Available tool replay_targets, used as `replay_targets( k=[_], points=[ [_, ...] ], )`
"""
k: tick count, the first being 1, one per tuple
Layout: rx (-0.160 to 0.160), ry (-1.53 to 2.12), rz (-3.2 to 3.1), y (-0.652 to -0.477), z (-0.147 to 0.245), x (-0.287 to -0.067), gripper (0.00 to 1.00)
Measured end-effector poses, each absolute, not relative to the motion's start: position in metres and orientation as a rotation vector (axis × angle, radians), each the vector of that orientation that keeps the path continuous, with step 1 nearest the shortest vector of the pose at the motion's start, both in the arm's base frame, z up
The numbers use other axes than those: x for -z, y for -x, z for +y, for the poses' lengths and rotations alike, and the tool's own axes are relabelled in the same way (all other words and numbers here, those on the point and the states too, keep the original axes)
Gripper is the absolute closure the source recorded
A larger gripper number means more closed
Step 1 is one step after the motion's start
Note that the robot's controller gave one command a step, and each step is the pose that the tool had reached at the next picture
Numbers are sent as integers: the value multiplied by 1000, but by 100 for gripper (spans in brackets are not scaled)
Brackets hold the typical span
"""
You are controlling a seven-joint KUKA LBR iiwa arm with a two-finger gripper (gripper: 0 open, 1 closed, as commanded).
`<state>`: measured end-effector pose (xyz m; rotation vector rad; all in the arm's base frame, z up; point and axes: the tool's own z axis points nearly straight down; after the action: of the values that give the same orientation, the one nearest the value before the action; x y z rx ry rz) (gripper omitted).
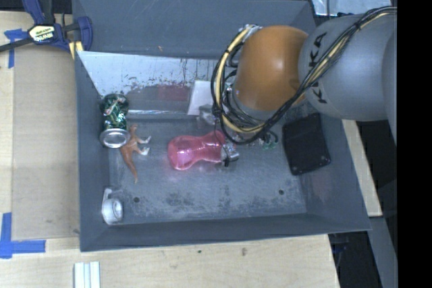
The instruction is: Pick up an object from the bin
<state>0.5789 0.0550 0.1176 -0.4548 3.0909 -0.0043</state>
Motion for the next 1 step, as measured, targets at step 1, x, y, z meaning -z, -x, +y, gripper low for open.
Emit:
replay_targets(
  k=[1],
  points=[
    [-1, 632, 3070, -572, 58, -70, 100]
  ],
)
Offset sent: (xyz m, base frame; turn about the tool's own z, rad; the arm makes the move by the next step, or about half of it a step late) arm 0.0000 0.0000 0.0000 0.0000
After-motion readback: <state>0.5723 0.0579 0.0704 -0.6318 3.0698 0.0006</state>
